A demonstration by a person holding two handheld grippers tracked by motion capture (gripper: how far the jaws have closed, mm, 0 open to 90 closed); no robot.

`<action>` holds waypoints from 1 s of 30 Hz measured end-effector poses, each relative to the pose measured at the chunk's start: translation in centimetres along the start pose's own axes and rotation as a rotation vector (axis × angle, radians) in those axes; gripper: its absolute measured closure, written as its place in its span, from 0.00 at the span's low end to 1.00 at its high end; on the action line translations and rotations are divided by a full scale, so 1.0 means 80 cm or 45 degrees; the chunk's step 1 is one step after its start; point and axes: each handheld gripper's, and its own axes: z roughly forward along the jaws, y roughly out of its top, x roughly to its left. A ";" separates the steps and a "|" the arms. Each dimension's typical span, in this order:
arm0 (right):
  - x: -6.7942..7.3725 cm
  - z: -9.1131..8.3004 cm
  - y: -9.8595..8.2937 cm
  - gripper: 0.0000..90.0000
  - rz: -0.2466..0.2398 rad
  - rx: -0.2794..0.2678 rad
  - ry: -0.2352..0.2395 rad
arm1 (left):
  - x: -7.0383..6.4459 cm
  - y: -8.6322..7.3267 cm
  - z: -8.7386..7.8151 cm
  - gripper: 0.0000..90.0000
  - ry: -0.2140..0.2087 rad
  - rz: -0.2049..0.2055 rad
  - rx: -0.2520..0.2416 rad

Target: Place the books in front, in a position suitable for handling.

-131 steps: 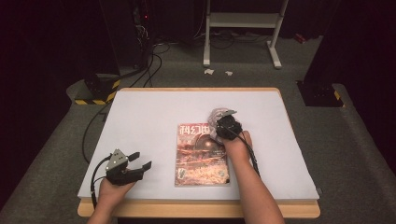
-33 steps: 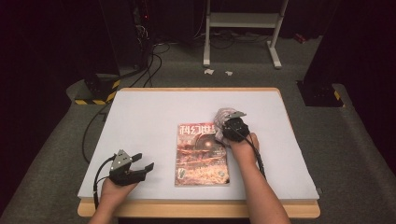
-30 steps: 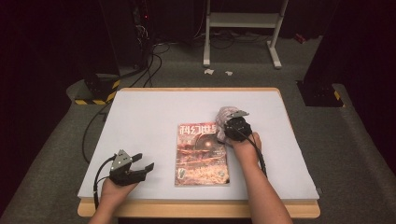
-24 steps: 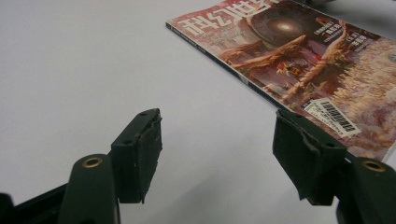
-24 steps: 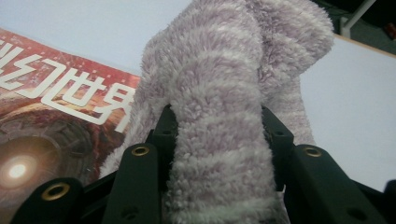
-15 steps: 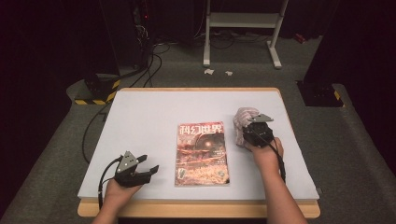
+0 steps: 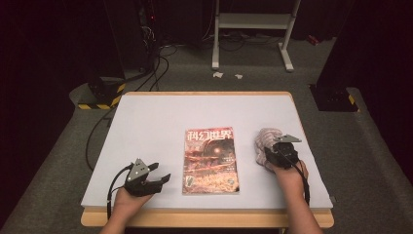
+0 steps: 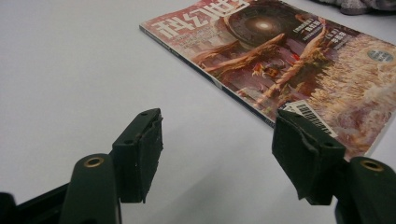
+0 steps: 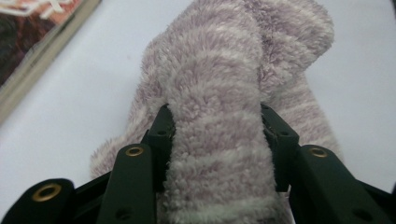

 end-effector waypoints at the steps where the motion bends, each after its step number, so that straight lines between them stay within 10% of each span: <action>1: 0.000 0.003 -0.003 0.61 0.004 0.008 0.005 | 0.000 0.000 0.000 0.37 -0.002 -0.003 0.001; 13: -0.006 0.006 -0.006 0.48 0.039 0.013 0.023 | 0.000 0.000 -0.001 0.37 -0.022 -0.008 -0.016; 30: 0.026 -0.054 0.033 0.38 -0.071 -0.156 0.048 | -0.002 0.001 0.003 0.37 -0.031 0.026 -0.012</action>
